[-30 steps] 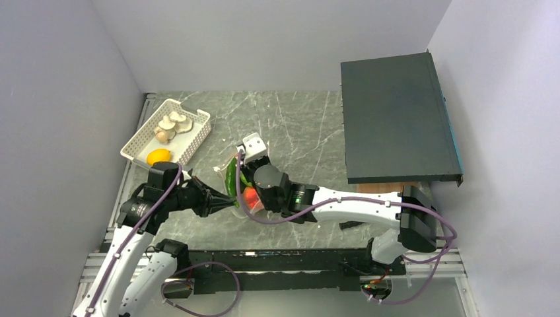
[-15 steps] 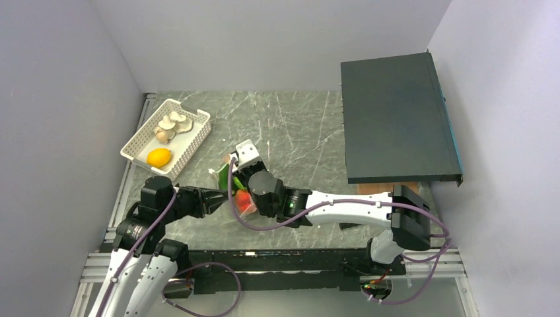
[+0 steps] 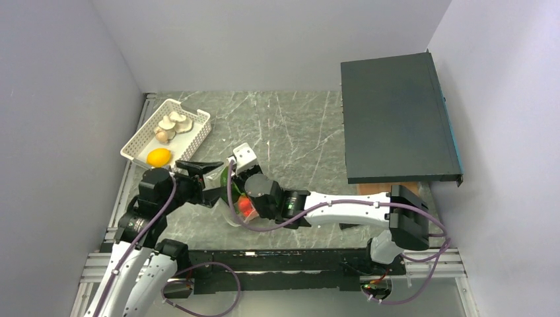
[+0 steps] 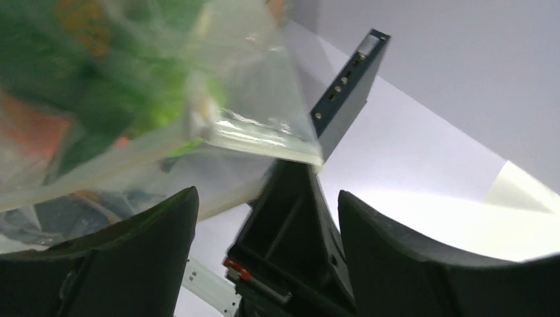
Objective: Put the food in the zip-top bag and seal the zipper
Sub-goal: Place the fake vegetable in the zipper food storage bag, then adjust the fake vegetable in the zipper food storage bag.
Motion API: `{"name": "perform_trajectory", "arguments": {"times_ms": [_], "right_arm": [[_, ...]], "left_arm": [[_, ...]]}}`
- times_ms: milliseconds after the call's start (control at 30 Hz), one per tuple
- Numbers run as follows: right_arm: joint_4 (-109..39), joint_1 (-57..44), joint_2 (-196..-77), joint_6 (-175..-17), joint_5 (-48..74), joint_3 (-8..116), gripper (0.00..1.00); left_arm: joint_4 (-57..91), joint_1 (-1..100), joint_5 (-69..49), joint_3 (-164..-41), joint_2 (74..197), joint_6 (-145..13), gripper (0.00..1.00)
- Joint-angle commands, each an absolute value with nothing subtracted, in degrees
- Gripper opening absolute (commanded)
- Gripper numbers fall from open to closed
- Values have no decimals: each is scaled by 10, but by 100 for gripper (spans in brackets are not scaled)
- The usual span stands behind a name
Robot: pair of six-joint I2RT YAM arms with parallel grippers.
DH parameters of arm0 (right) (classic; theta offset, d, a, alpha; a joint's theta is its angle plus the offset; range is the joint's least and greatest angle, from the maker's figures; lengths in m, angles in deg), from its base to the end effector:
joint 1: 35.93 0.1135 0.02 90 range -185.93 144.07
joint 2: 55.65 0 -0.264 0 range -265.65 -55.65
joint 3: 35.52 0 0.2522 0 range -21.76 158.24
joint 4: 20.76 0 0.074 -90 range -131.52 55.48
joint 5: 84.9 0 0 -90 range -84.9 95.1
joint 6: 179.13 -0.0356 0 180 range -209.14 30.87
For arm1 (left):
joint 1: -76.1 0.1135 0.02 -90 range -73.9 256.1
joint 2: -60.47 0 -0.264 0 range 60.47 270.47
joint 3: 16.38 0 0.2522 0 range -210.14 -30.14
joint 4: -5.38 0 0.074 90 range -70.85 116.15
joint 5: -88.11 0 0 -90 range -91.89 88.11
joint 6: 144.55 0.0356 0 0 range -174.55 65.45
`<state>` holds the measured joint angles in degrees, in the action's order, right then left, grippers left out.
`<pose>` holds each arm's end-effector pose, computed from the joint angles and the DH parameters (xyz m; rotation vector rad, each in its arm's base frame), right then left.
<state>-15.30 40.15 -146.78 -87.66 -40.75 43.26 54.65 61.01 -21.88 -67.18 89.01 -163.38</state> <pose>0.1137 0.3527 0.3117 -0.5203 1.5804 0.3129 0.1100 -0.0423 0.2864 -1.6178 1.8804 -1.5380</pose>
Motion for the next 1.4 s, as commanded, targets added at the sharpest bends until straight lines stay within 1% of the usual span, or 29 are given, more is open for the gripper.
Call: {"name": "perform_trajectory", "arguments": {"times_ms": [0,100,200,267,333,467,567,600,700,733,833,1000,1100,1133,1200,1333,1367], "right_arm": [[-198,370,-1421,-980,-325,455,0],[-231,346,-1405,-1023,-275,455,0],[-257,318,-1393,-1073,-226,454,0],[-261,304,-1387,-1106,-200,450,0],[-263,298,-1384,-1121,-190,451,0],[-267,297,-1385,-1132,-188,460,0],[-271,296,-1387,-1137,-185,463,0],[-272,296,-1388,-1138,-185,464,0],[-272,296,-1387,-1141,-184,461,0],[-272,296,-1385,-1141,-183,461,0],[-274,296,-1384,-1141,-184,462,0],[-275,296,-1388,-1142,-184,465,0],[-277,296,-1387,-1144,-182,464,0],[-278,296,-1385,-1145,-181,463,0],[-278,296,-1383,-1145,-176,460,0],[-274,296,-1373,-1131,-155,448,0],[-273,295,-1370,-1128,-149,445,0]], "left_arm": [[510,617,-169,-744,898,-1414,82],[616,621,-176,-842,931,-1225,81],[739,621,-146,-923,974,-1087,79],[777,621,-146,-929,986,-1038,74],[759,620,-195,-897,987,-1011,72],[676,621,-331,-801,988,-1021,70],[660,620,-345,-768,988,-1026,69],[662,621,-337,-765,986,-1025,67],[676,621,-308,-760,981,-1025,54],[681,621,-298,-758,980,-1025,53],[674,620,-284,-736,973,-1032,42],[606,621,-334,-688,979,-1051,43],[594,619,-338,-681,979,-1048,43],[584,619,-340,-675,976,-1052,42],[562,619,-343,-664,966,-1061,33],[521,619,-366,-651,971,-1065,25],[510,619,-374,-649,975,-1065,18]]}}
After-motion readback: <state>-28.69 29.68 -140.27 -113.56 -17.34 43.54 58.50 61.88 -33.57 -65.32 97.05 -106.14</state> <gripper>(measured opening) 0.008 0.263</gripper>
